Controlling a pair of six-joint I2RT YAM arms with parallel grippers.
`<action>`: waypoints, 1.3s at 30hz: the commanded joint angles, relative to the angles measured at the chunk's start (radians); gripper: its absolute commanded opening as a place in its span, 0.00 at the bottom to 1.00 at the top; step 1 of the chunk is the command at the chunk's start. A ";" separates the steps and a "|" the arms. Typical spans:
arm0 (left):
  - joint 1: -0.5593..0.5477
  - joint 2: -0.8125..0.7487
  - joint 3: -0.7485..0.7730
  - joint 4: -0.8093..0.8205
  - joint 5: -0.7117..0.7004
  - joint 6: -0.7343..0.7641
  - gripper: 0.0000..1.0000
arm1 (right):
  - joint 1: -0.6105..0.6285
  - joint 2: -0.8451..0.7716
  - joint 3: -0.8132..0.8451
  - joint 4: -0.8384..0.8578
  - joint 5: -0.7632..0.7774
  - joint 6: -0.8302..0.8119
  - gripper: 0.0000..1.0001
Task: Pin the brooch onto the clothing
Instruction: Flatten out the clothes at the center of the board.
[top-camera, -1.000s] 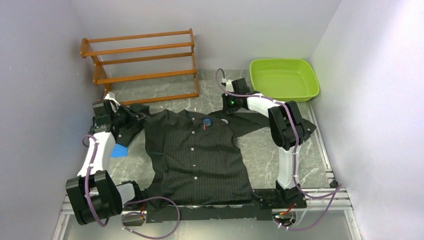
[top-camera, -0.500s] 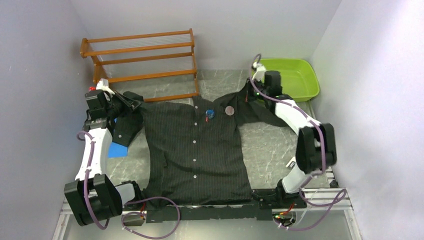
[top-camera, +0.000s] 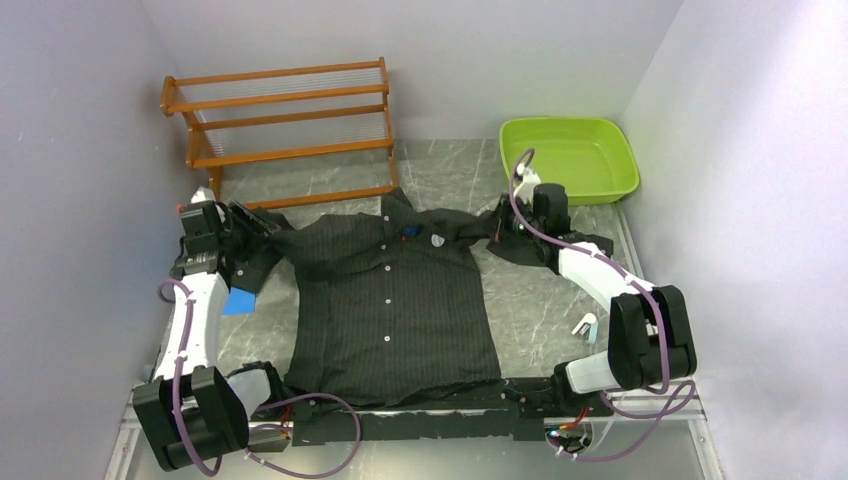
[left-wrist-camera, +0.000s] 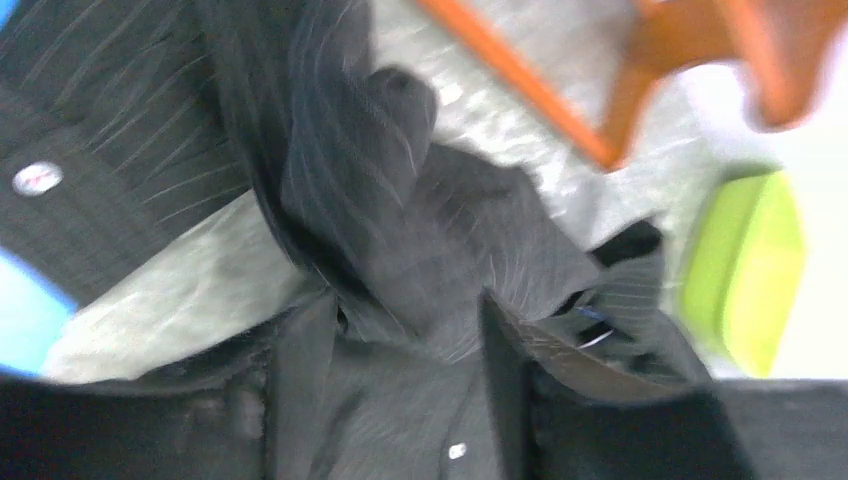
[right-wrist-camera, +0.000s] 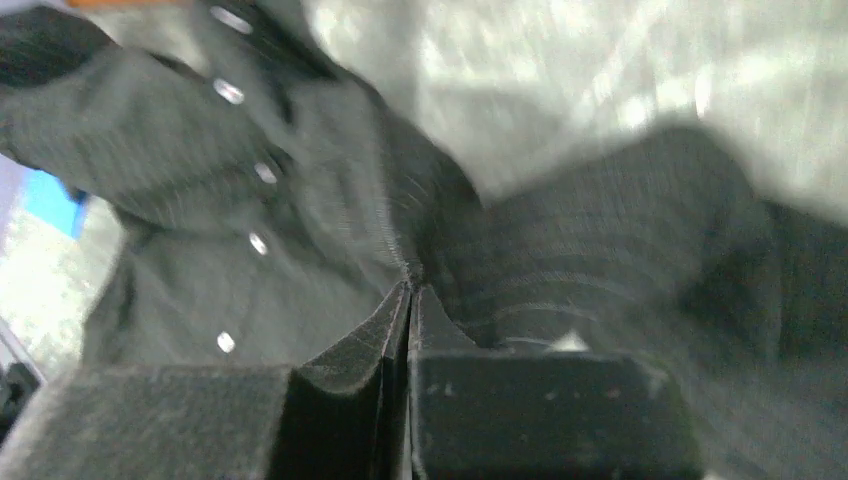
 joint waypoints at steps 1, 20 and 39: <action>0.007 -0.039 -0.058 -0.179 -0.154 -0.035 0.75 | -0.005 -0.001 -0.067 -0.235 0.137 0.023 0.10; -0.174 0.125 0.184 -0.095 -0.118 0.205 0.88 | 0.081 0.222 0.358 -0.228 0.007 -0.025 0.87; -0.363 0.446 0.192 0.044 0.083 0.277 0.80 | 0.249 0.842 0.841 -0.086 -0.206 0.215 0.87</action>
